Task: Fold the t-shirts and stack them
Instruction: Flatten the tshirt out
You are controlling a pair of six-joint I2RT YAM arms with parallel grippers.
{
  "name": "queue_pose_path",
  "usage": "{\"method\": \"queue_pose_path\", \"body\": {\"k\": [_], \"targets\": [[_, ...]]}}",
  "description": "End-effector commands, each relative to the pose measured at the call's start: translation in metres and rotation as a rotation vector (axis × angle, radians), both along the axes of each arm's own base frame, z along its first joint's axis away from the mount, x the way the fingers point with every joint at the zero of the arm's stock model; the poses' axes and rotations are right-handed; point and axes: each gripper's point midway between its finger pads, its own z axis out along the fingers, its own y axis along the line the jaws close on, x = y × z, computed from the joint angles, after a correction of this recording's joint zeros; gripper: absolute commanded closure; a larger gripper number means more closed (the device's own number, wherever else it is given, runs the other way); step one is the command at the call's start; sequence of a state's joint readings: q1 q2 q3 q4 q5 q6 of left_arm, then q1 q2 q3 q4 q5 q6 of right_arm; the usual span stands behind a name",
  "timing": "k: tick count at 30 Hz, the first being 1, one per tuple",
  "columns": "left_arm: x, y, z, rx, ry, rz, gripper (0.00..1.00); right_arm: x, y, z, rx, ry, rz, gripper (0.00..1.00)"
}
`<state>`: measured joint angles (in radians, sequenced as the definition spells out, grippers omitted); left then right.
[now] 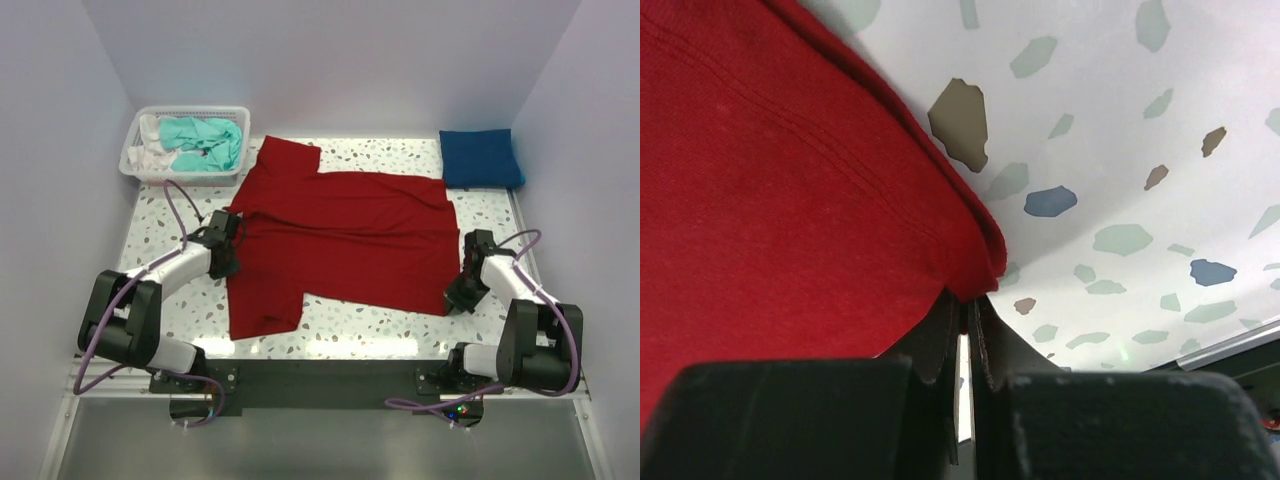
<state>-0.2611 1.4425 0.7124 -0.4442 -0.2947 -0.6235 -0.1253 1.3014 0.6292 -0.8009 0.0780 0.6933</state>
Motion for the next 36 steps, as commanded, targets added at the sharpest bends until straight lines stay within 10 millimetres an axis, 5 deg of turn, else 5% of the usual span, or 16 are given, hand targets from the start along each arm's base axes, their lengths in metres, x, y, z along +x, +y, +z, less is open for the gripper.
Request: {"method": "queue_pose_path", "body": {"k": [1, 6, 17, 25, 36], "targets": [[-0.001, 0.014, 0.019, 0.056, -0.025, 0.011, 1.0, 0.002, -0.011, 0.004, -0.057, -0.024, 0.005, 1.0], [-0.008, 0.016, 0.039, 0.052, -0.033, 0.015, 1.0, 0.008, -0.003, 0.038, -0.021, -0.113, 0.022, 1.0], [-0.024, 0.018, 0.072, 0.022, -0.049, 0.046, 1.0, -0.016, -0.005, 0.082, -0.054, -0.164, 0.053, 1.0], [-0.044, 0.024, 0.092, 0.02, -0.055, 0.088, 1.0, -0.038, -0.008, 0.103, -0.087, -0.163, 0.09, 1.0], [-0.07, 0.03, 0.105, 0.012, -0.052, 0.108, 1.0, -0.031, -0.008, 0.128, -0.108, -0.233, 0.132, 1.0]]}}
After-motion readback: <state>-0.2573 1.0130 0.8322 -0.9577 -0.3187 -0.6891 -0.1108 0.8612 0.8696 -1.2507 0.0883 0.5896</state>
